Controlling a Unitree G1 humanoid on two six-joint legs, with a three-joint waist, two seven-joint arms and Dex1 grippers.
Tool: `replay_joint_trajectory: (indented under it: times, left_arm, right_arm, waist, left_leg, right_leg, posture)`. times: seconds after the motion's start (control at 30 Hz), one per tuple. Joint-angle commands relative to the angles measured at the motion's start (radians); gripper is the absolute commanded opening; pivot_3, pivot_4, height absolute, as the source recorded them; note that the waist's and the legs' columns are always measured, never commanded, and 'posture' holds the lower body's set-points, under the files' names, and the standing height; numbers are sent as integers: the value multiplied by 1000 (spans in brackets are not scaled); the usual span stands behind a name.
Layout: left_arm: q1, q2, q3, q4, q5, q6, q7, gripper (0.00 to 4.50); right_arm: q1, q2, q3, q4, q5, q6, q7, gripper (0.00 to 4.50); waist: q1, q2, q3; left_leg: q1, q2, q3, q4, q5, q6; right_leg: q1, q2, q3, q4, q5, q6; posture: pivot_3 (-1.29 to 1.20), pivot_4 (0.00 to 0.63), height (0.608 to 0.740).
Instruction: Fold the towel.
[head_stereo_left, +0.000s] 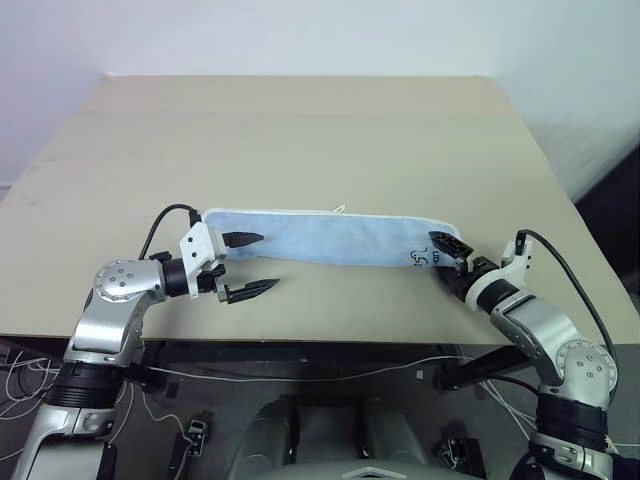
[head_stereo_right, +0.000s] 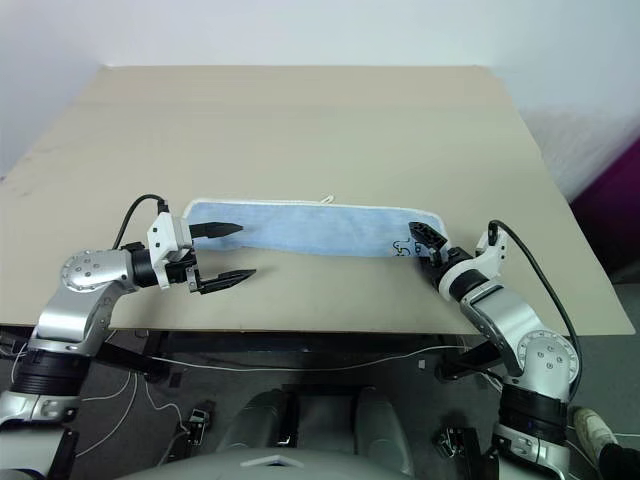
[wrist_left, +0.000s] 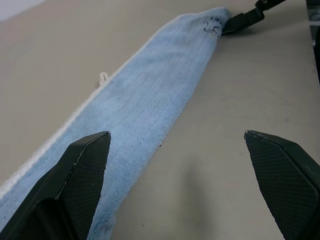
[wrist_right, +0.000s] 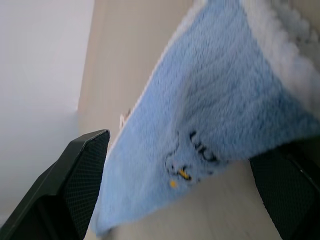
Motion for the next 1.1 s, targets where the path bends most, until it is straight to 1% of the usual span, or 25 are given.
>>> replay_joint_trajectory:
  times: [0.03,0.23,0.4,0.53,0.67,0.77,0.83,0.87,0.97,1.1]
  left_arm:
    - [4,-3,2,-40,-3,-11,11,4500]
    - [-1,-14,-5,-30,6,-22,18,4500]
    - [-12,-28,-13,-12,21,-36,25,4500]
    - [-24,-35,-15,1,26,-47,33,4500]
    - [-31,-38,-19,15,31,-55,37,4500]
    - [-29,-41,-20,24,39,-66,40,4500]
    - [-30,-42,-20,28,41,-71,43,4500]
    - [-31,-43,-22,29,42,-72,45,4500]
    - [-30,-48,-26,28,47,-76,54,4500]
    - [-34,-55,-31,25,50,-75,61,4500]
  right_arm:
    - [6,14,-36,29,-80,-86,-51,3922]
    - [-7,32,-37,-7,-81,-118,-80,1783]
    - [-1,43,-50,-32,-115,-167,-91,26]
    - [18,31,-69,-66,-136,-194,-65,26]
    - [15,-21,-105,-63,-154,-201,-37,26]
    - [-1,-128,-131,-38,-194,-170,42,26]
    - [-14,-188,-125,-31,-226,-151,103,26]
    - [-21,-217,-109,-36,-245,-134,137,26]
    - [-40,-329,6,-82,-370,-58,279,26]
    - [-93,-488,256,-165,-640,-18,492,26]
  waist:
    - [2,0,0]
    - [3,0,0]
    - [2,0,0]
    - [5,1,0]
    - [4,2,1]
    - [1,4,2]
    - [1,5,3]
    - [1,5,3]
    - [-4,5,3]
    - [-4,6,3]
  left_leg:
    - [1,0,0,0,0,0]
    - [1,0,0,-2,0,0]
    - [1,0,0,-2,0,0]
    - [1,0,0,-2,0,0]
    - [0,0,0,-3,0,1]
    - [-1,0,0,-3,0,1]
    - [-1,0,0,-3,0,1]
    - [-1,0,0,-3,0,1]
    - [-1,0,0,-3,0,1]
    - [-1,1,1,-3,0,1]
  right_leg:
    - [1,0,0,-1,0,0]
    - [1,-1,0,-2,0,0]
    - [0,0,0,-2,0,0]
    - [1,-1,0,-4,0,0]
    - [1,-1,-1,-4,0,0]
    - [0,-1,-1,-4,0,0]
    - [0,-1,0,-4,0,0]
    - [0,-1,0,-4,0,0]
    - [0,0,0,-4,0,0]
    - [-1,0,0,-4,0,0]
  posture:
    - [0,150,740]
    - [0,150,740]
    - [0,150,740]
    - [0,150,740]
    - [0,150,740]
    - [0,150,740]
    - [0,150,740]
    - [0,150,740]
    - [0,150,740]
    - [0,150,740]
